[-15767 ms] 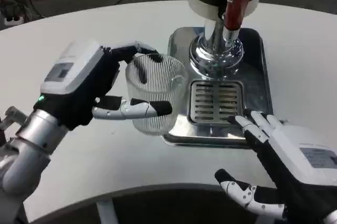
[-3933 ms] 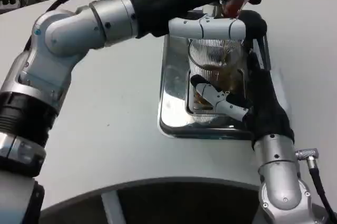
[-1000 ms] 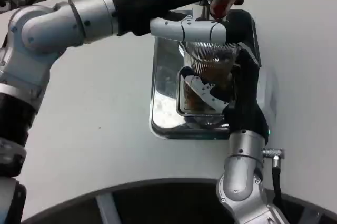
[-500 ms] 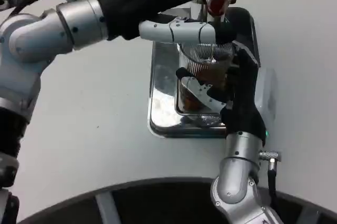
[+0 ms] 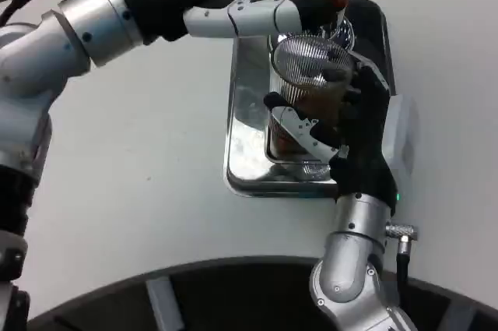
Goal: Grasp the cup under the faucet to collect the drink, then remove the cup.
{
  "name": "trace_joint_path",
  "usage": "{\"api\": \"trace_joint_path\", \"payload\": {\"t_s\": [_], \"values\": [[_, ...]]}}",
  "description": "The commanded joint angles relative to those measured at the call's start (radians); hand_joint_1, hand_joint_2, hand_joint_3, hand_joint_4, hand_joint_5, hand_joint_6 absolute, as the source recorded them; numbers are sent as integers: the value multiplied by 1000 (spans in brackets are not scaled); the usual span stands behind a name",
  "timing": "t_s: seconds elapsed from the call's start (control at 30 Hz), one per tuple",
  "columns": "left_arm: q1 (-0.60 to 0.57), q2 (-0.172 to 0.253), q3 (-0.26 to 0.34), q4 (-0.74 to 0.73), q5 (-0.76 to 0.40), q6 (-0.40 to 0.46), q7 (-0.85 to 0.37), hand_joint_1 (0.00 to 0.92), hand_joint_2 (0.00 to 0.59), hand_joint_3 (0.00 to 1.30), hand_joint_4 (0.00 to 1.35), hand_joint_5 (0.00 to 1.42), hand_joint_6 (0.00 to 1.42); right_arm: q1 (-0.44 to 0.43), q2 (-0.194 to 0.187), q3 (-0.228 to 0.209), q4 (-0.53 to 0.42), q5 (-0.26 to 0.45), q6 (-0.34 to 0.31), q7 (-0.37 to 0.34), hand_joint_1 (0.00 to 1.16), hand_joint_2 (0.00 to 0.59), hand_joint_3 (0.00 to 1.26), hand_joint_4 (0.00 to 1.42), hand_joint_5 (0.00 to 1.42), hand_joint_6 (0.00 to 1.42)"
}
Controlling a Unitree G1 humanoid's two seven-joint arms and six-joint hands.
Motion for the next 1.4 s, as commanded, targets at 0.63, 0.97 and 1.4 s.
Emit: {"api": "trace_joint_path", "payload": {"t_s": [0.63, 0.97, 1.4], "values": [[78, -2, 83, -95, -102, -24, 31, 0, 136, 130, 159, 261, 225, 61, 74, -2, -55, -27, -14, -38, 928, 221, 564, 676, 821, 645], [121, 7, 129, -155, -132, -1, 52, 0, 142, 140, 182, 285, 242, 104, 71, -3, -141, -45, -3, -29, 926, 201, 608, 712, 870, 704], [196, 30, 180, -212, -151, 33, 71, 0, 142, 149, 195, 289, 246, 179, 59, -2, -245, -75, 20, 5, 924, 181, 660, 766, 943, 813]]}}
